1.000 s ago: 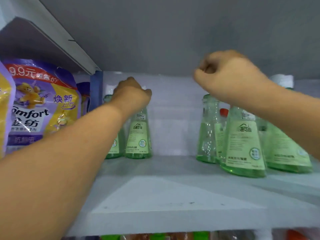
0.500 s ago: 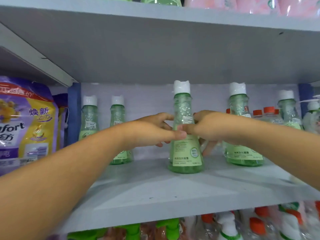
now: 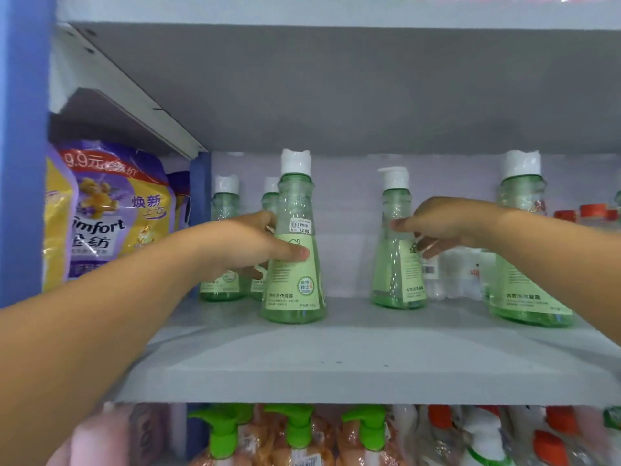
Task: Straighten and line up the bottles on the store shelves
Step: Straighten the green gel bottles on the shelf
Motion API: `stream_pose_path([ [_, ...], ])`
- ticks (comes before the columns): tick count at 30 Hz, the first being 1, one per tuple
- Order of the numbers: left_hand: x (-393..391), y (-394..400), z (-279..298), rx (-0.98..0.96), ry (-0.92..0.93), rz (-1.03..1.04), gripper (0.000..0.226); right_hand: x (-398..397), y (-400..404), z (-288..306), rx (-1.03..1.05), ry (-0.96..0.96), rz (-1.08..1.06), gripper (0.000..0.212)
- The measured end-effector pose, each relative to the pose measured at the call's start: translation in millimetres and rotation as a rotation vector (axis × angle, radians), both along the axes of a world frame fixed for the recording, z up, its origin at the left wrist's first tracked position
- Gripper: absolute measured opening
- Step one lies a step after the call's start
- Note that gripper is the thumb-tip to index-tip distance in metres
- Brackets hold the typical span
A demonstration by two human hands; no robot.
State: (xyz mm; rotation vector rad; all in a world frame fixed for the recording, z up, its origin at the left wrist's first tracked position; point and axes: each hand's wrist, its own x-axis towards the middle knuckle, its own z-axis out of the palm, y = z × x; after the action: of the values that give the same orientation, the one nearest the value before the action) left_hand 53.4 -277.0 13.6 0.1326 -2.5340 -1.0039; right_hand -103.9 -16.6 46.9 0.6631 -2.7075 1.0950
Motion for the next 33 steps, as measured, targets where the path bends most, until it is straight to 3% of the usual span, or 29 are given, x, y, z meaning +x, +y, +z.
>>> stream_pose_path([
  [5,26.5,-22.8,-0.1,-0.173,-0.062,0.339,0.076,-12.6,-20.9,0.9,0.03,-0.103,0.02,0.045],
  [7,33.9,-23.7,-0.7,-0.209,-0.034,0.397,0.054,-12.3,-28.2,2.1,0.06,-0.097,0.037,0.043],
  [9,36.2,-25.5,-0.4,-0.143,-0.019,0.403,0.039,-8.4,-39.1,4.1,0.071,-0.092,0.067,0.042],
  [17,28.5,-30.7,-9.4,0.101,0.107,0.421,0.048,18.8,-115.8,11.1,0.148,-0.078,0.198,0.04],
  [21,23.7,-35.9,-14.6,0.084,0.176,0.455,0.046,16.6,-141.2,8.3,0.214,0.064,0.109,0.051],
  [25,23.6,-35.9,-14.7,0.044,0.182,0.476,0.047,2.1,-143.4,1.9,0.165,0.073,0.089,0.052],
  [29,23.0,-36.3,-14.1,0.043,0.184,0.475,0.045,-13.0,-135.3,-2.7,0.12,-0.026,0.132,0.055],
  [33,22.7,-32.8,-13.6,0.029,0.176,0.469,0.03,-18.0,-130.2,-5.5,0.128,-0.141,0.22,0.048],
])
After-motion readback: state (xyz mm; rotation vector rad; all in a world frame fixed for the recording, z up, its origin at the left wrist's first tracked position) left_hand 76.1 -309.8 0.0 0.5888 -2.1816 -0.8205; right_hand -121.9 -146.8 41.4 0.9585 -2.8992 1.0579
